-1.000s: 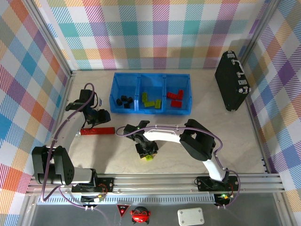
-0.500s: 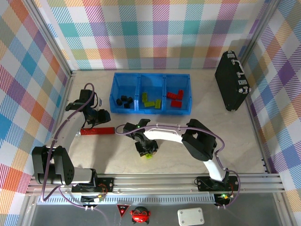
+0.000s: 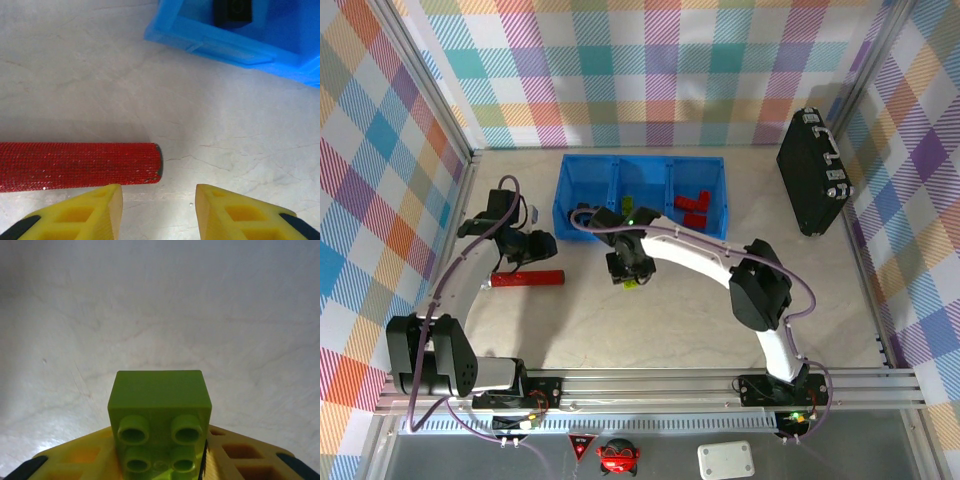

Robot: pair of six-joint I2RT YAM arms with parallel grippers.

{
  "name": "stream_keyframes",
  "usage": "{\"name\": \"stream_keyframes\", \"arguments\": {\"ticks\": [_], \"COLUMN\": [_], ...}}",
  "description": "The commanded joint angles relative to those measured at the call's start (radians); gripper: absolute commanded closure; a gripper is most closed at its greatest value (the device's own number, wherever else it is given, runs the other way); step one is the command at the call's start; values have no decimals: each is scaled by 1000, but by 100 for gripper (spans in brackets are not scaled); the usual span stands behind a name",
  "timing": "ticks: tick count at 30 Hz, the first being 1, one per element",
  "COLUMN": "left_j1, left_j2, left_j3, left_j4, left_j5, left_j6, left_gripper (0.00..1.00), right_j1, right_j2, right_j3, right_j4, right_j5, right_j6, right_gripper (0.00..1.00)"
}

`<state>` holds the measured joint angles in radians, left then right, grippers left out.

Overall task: Sort the legos into containers by color
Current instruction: Place the lego in the container.

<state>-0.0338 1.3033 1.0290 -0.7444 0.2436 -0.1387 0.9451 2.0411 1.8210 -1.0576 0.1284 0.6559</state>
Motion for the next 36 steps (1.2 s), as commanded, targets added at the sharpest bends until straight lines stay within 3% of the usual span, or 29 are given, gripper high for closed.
{"name": "stream_keyframes", "arguments": {"ticks": [1, 9, 18, 36], "left_j1": [15, 15, 15, 15], "left_j2": [-82, -243, -407, -478], "left_j3": [-21, -66, -121, -155], "left_j4": [56, 163, 255, 313], "left_j5": [98, 227, 261, 320], "left_j6": [29, 50, 52, 45], "left_gripper": [55, 50, 44, 41], "right_j1": [-48, -157, -245, -336], "right_j2": [15, 95, 252, 521], "right_j3": [69, 235, 437, 638], "right_j4": [-30, -24, 13, 217], "right_j5": [32, 66, 120, 103], "right_j6": [-53, -104, -164, -217], "right_gripper": [60, 61, 61, 60]}}
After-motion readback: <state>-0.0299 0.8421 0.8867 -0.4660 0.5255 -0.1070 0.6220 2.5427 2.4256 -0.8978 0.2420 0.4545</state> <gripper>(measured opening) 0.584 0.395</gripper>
